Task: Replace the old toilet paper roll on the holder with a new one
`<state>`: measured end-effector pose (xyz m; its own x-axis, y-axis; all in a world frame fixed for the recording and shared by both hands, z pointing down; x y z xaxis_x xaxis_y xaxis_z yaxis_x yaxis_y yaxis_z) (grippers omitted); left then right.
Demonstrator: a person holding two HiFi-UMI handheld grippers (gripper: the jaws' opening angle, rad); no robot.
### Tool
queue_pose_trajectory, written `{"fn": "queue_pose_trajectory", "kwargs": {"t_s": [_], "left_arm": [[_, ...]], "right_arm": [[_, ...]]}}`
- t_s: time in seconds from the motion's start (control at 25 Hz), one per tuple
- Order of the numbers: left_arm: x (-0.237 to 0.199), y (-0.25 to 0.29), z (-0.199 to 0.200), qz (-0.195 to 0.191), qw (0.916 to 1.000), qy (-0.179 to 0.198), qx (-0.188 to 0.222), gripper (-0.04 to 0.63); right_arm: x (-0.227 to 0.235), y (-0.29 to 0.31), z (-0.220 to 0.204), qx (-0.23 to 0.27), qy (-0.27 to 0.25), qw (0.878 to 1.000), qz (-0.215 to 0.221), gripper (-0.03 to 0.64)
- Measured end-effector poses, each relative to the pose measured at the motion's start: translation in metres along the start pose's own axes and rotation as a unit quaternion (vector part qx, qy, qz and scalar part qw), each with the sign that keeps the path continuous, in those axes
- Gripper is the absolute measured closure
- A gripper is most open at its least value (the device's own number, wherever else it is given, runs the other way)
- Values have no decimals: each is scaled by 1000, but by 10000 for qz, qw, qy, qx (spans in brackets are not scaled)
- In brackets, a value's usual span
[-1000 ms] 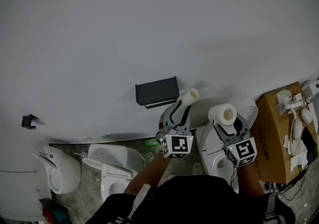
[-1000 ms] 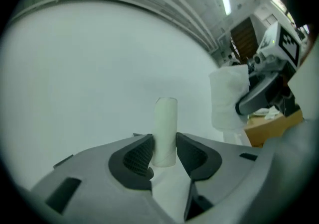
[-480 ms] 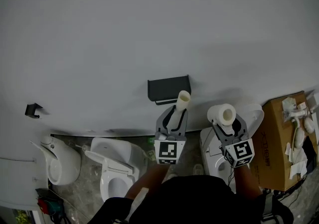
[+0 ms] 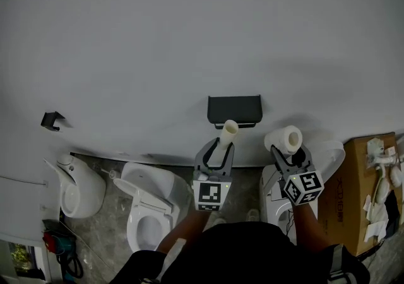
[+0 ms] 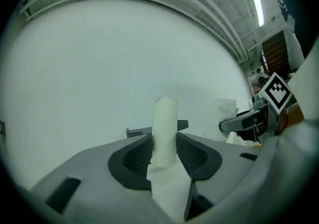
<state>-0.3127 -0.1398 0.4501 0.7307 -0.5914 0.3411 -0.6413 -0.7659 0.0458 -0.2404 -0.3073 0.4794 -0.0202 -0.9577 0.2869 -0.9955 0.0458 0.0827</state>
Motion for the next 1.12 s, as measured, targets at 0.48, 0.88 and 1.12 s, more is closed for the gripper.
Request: {"fn": "queue_pose_trajectory", "kwargs": {"t_s": [0.48, 0.88, 1.12], "left_arm": [[-30, -29, -21, 494, 9984, 4, -290, 443], [-45, -43, -33, 757, 9959, 47, -483, 443], [-50, -47, -38, 798, 9953, 52, -541, 443]], "right_arm": [[16, 40, -21, 178, 2811, 9577, 596, 348], [32, 67, -35, 413, 4612, 8834, 726, 348], [25, 81, -45, 607, 5297, 8419, 830, 348]]}}
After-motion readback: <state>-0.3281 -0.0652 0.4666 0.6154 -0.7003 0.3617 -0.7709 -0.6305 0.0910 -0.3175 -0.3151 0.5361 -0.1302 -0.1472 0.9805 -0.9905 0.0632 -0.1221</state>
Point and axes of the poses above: the fingertips, and each gripper's own axes: y forward along the fingers, x to its right, z out of its top, the point moved 1 cm from there along -y, backward along the fingers, and after that the axes turned 9 degrees about y, right-handed, at the moved point
